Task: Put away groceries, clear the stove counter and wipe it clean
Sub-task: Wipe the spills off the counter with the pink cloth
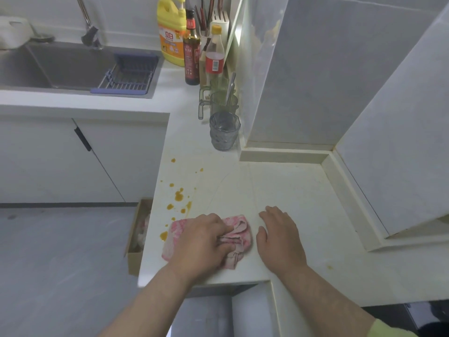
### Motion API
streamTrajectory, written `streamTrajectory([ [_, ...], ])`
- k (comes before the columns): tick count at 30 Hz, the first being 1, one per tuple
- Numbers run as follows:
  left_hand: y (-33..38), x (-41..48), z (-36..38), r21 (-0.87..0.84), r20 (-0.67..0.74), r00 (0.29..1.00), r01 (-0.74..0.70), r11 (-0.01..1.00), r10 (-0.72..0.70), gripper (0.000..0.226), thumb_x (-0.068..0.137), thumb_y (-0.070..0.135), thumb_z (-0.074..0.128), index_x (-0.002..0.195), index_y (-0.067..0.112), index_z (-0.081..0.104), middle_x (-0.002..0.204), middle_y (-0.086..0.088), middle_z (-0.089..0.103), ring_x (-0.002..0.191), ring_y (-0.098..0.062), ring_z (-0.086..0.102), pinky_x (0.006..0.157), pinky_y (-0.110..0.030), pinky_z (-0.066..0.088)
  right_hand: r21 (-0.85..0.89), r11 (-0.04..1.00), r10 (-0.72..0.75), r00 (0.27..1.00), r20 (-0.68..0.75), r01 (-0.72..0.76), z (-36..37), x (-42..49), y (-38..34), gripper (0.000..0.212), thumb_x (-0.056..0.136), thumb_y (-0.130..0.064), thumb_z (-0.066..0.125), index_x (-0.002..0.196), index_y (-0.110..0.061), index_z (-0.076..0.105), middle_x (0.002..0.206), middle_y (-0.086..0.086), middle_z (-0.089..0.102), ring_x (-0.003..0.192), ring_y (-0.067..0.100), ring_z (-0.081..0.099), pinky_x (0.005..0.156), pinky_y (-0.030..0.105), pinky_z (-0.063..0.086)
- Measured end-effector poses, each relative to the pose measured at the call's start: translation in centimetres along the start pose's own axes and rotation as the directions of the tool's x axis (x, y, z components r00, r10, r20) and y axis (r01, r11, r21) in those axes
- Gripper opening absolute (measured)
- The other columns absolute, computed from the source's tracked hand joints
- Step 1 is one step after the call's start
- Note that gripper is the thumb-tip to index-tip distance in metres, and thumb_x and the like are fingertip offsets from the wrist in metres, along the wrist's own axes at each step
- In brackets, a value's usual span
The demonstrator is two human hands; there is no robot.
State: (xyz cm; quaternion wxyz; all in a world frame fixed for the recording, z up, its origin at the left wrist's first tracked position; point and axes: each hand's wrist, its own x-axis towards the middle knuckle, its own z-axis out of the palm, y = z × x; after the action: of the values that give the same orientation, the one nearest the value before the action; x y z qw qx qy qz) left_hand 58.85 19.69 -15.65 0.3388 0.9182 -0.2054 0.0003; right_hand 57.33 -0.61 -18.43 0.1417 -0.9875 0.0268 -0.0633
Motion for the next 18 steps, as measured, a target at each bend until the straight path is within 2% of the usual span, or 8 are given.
streamTrajectory([
  [3,-0.3,0.3,0.1,-0.015,0.011,1.0,-0.005,1.0,0.005,0.04,0.073,0.043,0.066,0.108,0.024,0.071,0.094,0.009,0.061,0.09,-0.016,0.053,0.076,-0.024,0.032,-0.012,1.0,0.01,1.0,-0.009,-0.01,-0.1,0.0,0.0,0.052,0.084,-0.03,0.03,0.117,-0.01,0.064,0.129,0.01,0.06,0.124,0.028,0.053,0.112,0.04,0.029],
  [10,-0.7,1.8,-0.5,-0.003,0.032,0.999,-0.017,1.0,0.017,0.037,0.076,0.036,0.072,0.11,0.021,0.071,0.098,0.006,0.063,0.093,-0.018,0.053,0.078,-0.023,0.03,-0.011,1.0,0.008,1.0,-0.004,-0.008,-0.2,0.1,-0.1,0.053,0.085,-0.032,0.03,0.118,-0.01,0.063,0.129,0.01,0.06,0.125,0.028,0.053,0.111,0.041,0.033],
  [14,-0.9,2.5,-1.0,-0.005,0.038,0.999,0.0,1.0,0.001,0.038,0.076,0.034,0.075,0.111,0.021,0.071,0.1,0.005,0.062,0.095,-0.018,0.053,0.079,-0.022,0.03,0.002,1.0,0.017,1.0,0.014,-0.017,-0.4,0.0,0.0,0.046,0.086,-0.027,0.038,0.121,-0.01,0.063,0.132,0.009,0.059,0.127,0.027,0.051,0.112,0.039,0.031],
  [18,-1.1,1.7,-1.4,-0.027,0.037,0.999,0.012,1.0,-0.011,0.038,0.075,0.035,0.075,0.111,0.022,0.07,0.097,0.01,0.059,0.089,-0.008,0.045,0.076,-0.019,0.028,0.025,0.999,0.028,1.0,-0.004,-0.028,-0.5,0.1,-0.3,0.043,0.084,-0.025,0.044,0.118,-0.01,0.065,0.129,0.01,0.06,0.124,0.028,0.053,0.109,0.042,0.035],
])
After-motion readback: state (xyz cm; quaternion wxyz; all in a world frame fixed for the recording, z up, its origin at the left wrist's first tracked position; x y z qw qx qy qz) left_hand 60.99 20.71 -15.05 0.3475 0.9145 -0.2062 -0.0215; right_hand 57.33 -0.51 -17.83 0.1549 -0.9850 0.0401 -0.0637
